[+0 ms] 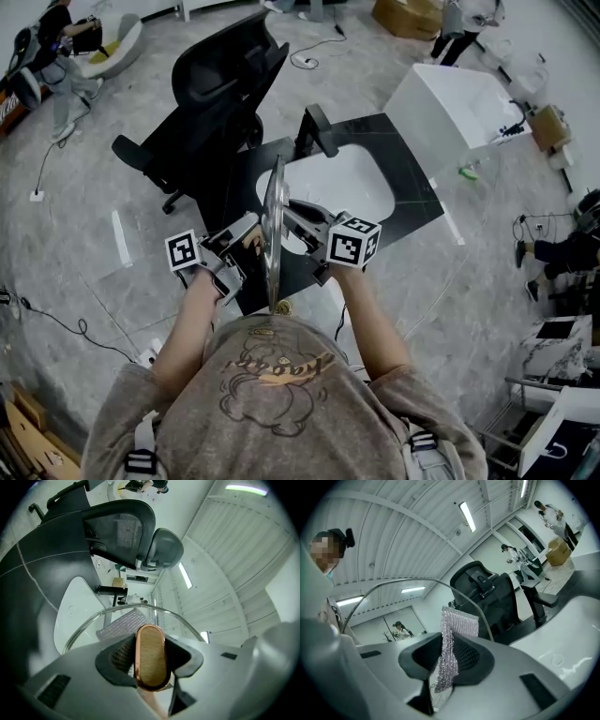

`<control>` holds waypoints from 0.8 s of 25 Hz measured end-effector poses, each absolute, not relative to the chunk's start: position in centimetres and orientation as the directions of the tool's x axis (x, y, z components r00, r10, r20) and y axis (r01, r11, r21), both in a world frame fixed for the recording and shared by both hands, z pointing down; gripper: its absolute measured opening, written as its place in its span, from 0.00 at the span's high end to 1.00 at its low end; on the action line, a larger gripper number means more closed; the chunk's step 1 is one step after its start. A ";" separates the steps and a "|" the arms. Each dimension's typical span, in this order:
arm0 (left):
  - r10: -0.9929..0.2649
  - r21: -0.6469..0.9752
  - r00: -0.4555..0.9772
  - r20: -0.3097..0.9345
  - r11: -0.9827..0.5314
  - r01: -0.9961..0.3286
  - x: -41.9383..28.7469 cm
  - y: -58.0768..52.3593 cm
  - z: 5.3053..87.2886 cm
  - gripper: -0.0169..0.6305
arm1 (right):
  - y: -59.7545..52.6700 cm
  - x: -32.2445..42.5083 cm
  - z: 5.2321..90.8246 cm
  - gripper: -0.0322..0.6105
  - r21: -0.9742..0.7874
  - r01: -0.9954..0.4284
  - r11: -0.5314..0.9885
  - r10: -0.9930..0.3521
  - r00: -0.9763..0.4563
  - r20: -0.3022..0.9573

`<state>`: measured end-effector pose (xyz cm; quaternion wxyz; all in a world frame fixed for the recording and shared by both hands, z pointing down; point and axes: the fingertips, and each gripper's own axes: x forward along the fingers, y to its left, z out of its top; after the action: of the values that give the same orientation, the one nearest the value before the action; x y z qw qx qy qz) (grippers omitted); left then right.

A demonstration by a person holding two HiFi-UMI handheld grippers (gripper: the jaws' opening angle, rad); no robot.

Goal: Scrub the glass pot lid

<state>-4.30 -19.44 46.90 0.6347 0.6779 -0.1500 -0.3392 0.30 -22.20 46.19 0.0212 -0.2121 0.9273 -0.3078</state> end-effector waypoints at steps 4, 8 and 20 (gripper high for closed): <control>-0.632 0.961 0.725 -0.274 -0.153 0.230 -4.4 -19.6 46.9 0.70 | -21.8 0.4 49.5 0.81 -0.581 -0.427 0.693 -0.409 -0.897 0.171; -0.637 0.961 0.720 -0.275 -0.151 0.233 -4.6 -19.6 47.1 0.70 | -20.2 0.0 52.1 0.81 -0.567 -0.454 0.687 -0.386 -0.889 0.244; -0.660 0.970 0.713 -0.239 -0.135 0.201 -5.7 -20.4 48.4 0.70 | -15.6 -1.1 52.3 0.81 -0.688 -0.318 0.652 -0.275 -0.945 0.176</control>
<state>-5.73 -20.35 48.35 0.6352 0.6729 -0.1706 -0.3386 -1.08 -15.55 52.29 -0.0278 -0.1633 0.9085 -0.3836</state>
